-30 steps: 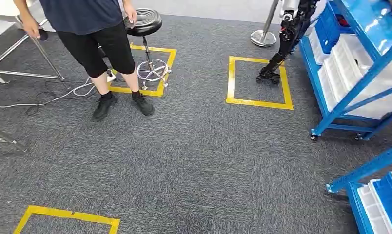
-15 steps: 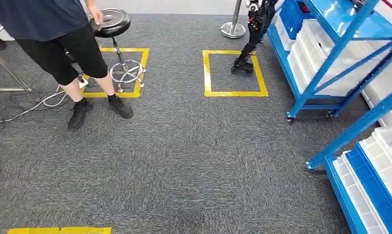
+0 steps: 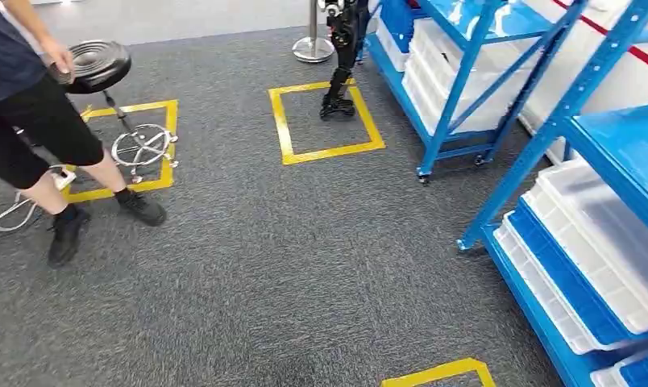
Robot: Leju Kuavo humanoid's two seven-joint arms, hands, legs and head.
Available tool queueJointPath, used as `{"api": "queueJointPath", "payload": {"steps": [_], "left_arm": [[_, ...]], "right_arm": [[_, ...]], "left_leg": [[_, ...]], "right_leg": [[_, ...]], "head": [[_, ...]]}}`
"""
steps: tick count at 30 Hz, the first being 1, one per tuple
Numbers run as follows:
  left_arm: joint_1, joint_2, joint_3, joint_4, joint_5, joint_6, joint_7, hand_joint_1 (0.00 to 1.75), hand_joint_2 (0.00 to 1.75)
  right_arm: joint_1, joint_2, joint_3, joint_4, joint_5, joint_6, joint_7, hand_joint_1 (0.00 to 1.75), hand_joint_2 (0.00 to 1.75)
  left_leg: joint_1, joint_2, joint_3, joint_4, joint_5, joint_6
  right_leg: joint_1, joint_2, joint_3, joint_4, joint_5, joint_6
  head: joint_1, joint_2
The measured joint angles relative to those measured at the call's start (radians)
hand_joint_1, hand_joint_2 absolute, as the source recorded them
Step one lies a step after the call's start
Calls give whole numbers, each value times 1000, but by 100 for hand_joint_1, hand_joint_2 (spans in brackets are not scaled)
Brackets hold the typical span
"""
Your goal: Take the parts from the cabinet and place them on the table.
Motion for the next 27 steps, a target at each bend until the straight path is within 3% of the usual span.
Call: {"api": "queueJointPath", "payload": {"steps": [3,4,5,6,8,9,10,11,12,13,14,15,18,19,20,21,22,23,24,25,26,27], "left_arm": [[-5,1,0,0,-3,1,3,0,0],[-6,1,0,-1,-3,1,3,0,0],[-7,1,0,-1,-3,1,3,0,0],[-6,1,0,-1,-3,1,3,0,0],[-3,2,0,-1,-3,2,3,0,0],[-3,2,0,-1,-3,2,3,0,0],[-3,2,0,-1,-3,2,3,0,0],[-4,2,0,-1,-4,2,3,0,0],[-4,1,0,-1,-4,2,3,0,0],[-5,1,0,-1,-5,2,3,0,0],[-5,1,0,-1,-5,2,3,0,0],[-4,1,0,-1,-5,4,3,0,0],[-7,1,0,-1,-6,8,5,0,0],[-9,0,0,-1,-6,8,5,0,0],[-11,0,0,-1,-6,9,5,0,0],[-10,0,0,-1,-6,10,5,0,0],[-9,0,0,-1,-6,10,5,0,0],[-7,0,0,-1,-7,10,5,0,0],[-5,0,0,-1,-7,10,6,0,0],[-3,0,0,0,-8,10,6,0,0],[-2,-1,0,0,-11,10,6,0,0],[-2,0,0,0,-13,10,6,0,0]], "right_arm": [[9,0,0,0,1,0,0,0,0],[10,0,0,0,1,0,0,0,0],[10,0,0,0,1,0,0,0,0],[7,0,0,0,2,0,0,0,0],[2,3,0,0,4,0,0,0,0],[2,3,0,0,5,0,0,0,0],[3,3,0,0,5,0,0,0,0],[5,3,0,0,6,0,0,0,0],[8,3,0,0,7,0,0,0,0],[7,2,0,0,10,0,0,0,0],[5,2,0,0,10,0,0,0,0],[0,3,0,0,12,0,0,0,0],[2,3,-1,0,13,-1,-2,0,0],[2,2,-1,0,14,-1,-2,0,0],[3,2,-1,0,15,-1,-2,0,0],[3,2,-1,0,16,-1,-2,0,0],[1,2,-1,0,16,-1,-2,0,0],[1,3,-1,0,16,-1,-2,0,0],[1,5,-1,0,16,-1,-2,0,0],[2,5,-1,0,16,-1,-2,0,0],[4,5,-1,0,16,-1,-2,0,0],[4,4,-2,0,16,-1,-1,0,0]], "left_leg": [[-17,34,2,-1,2,24],[-11,45,4,-10,10,35],[-14,54,6,-13,11,43],[-16,68,5,-13,10,52],[-22,100,4,-13,8,56],[-24,115,4,-13,8,56],[-24,128,4,-13,7,56],[-24,140,4,-13,6,55],[-24,151,5,-13,5,54],[-23,161,7,-13,3,50],[-26,171,12,-12,1,46],[-37,182,14,-10,-8,36],[-30,214,35,-23,-11,17],[-27,216,42,-23,-15,8],[-22,167,41,-8,-26,3],[-21,117,23,39,-62,4],[-21,97,-11,112,-105,5],[-22,89,-52,197,-145,4],[-21,85,-86,262,-166,5],[-21,85,-105,288,-161,6],[-21,85,-98,261,-131,8],[-20,83,-71,197,-85,9]], "right_leg": [[-16,28,-19,-16,8,20],[-13,15,-19,-9,5,24],[-10,-47,-32,17,-8,22],[-8,-85,-65,78,-42,14],[-10,-107,-148,236,-106,6],[-12,-110,-179,295,-122,9],[-13,-111,-185,306,-120,15],[-13,-114,-164,266,-100,25],[-13,-120,-124,191,-72,35],[-13,-143,-68,93,-41,42],[-12,-192,-18,12,-24,42],[-4,-217,-11,-3,-15,35],[4,-175,-21,-4,-4,10],[-2,-161,-8,-12,0,2],[-16,-148,1,-16,3,-2],[-15,-139,4,-16,5,-11],[-13,-130,4,-16,3,-17],[-9,-115,4,-16,3,-22],[-6,-100,5,-16,2,-23],[-4,-82,6,-15,2,-23],[-4,-65,8,-15,2,-23],[-4,-49,11,-15,2,-22]], "head": [[-1,0],[0,0],[1,0],[3,0],[4,0],[5,0],[4,0],[5,0],[6,0],[6,0],[8,0],[7,0],[4,0],[3,0],[0,0],[-3,0],[-3,0],[-3,0],[-3,0],[-3,0],[-3,0],[-3,0]]}}
